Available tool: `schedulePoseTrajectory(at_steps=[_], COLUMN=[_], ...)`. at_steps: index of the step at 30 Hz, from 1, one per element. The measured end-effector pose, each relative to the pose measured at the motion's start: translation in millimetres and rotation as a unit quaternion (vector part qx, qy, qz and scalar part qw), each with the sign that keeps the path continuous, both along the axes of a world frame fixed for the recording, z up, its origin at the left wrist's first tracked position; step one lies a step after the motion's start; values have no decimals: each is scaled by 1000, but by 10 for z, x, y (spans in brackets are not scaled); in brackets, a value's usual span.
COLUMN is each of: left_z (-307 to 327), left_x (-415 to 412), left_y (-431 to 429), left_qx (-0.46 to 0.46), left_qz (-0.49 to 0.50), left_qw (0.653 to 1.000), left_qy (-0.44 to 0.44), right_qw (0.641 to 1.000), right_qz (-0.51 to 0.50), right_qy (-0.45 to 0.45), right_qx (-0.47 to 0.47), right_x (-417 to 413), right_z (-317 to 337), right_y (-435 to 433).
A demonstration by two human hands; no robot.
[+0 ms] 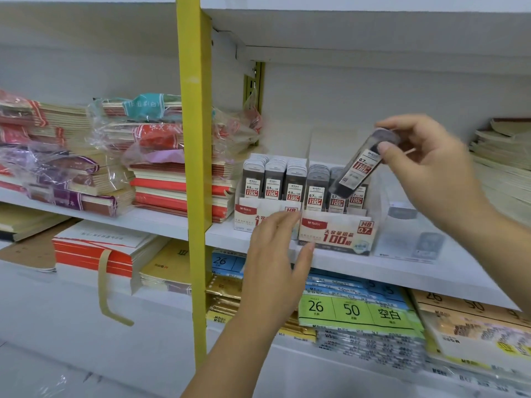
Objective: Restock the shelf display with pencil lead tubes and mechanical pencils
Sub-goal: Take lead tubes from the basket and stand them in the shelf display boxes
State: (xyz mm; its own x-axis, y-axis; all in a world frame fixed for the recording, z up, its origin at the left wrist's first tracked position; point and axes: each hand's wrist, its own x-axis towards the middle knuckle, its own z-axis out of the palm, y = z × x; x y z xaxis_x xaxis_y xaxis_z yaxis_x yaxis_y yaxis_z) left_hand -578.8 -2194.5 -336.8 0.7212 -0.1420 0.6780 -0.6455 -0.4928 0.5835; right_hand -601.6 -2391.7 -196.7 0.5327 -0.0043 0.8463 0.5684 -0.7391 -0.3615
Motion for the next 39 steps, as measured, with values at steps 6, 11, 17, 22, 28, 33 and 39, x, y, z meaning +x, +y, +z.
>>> schedulePoseTrajectory(at_steps=[6,11,17,22,28,33,39], left_z=[-181,-232,-261,-258,-397,-1183,-2503], left_x=[96,126,149,128,-193,-455,-739], left_y=[-34,-27,-3,27,26,132,182], left_qx=[173,169,166,157,61,266,319], left_qz=[22,18,11,-1,-3,-126,-146], left_qw=[983,984,984,986,997,947,874], left_qy=[-56,-57,-58,-54,-43,129,337], right_qw=[983,972,951,934,997,950,776], right_qz=[-79,-71,-161,-210,-36,-22,-133], right_qy=[73,204,160,146,50,274,586], right_qx=[-147,-97,-211,-251,-34,150,190], right_x=[219,369,463,332,-514,-1010,-1421], right_z=[-52,-73,-90,-137,-692,-1995,-4004], right_y=[-29,-25,-11,-14,67,-75,-234])
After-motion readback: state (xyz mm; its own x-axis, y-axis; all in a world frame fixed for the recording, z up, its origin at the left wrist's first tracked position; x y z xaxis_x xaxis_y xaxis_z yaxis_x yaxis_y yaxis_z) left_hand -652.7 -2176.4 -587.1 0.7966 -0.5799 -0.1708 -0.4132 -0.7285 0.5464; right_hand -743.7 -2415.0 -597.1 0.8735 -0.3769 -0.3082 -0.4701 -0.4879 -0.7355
